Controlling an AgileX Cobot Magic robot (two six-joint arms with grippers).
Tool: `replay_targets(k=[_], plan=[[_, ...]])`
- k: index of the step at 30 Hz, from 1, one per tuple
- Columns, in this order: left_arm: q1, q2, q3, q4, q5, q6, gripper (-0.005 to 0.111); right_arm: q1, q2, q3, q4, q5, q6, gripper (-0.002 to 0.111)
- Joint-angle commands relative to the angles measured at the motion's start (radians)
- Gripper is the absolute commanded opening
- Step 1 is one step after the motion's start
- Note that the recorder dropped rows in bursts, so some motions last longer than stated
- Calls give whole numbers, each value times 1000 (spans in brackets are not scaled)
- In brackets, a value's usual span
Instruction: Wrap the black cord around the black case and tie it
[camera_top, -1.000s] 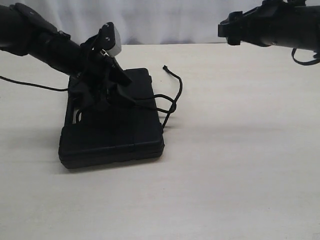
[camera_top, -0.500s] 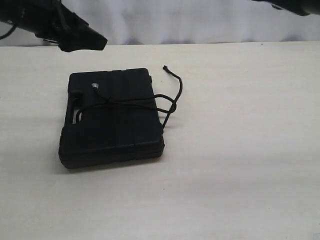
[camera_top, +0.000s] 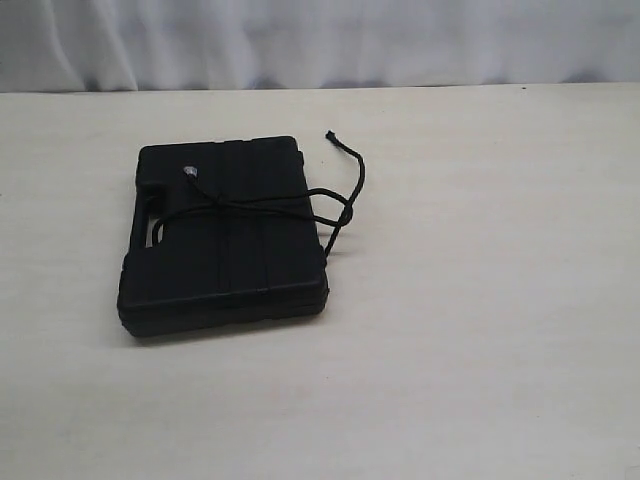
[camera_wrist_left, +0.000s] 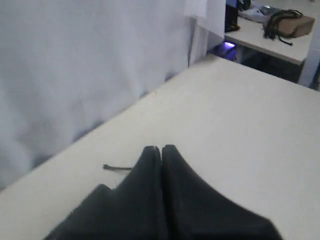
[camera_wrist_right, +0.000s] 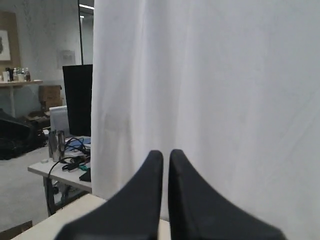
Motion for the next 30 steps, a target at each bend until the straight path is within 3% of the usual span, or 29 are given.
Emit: replay_targets(k=[1,5,11,19,30], plan=[[1,-256,49,81,-103,-60,0,0,-162,82,-93,2,84,4],[1,-516,183,103,-306,-60,0,0,-318,195,-93,-76,131,4],[1,-771,360,112,-475,-60,0,0,-467,261,-93,-141,135,4],[1,-966,582,90,-543,-66,0,0,-550,412,-93,-182,135,4],[1,-975,615,98,-509,-64,0,0,-550,448,-70,-193,135,4]])
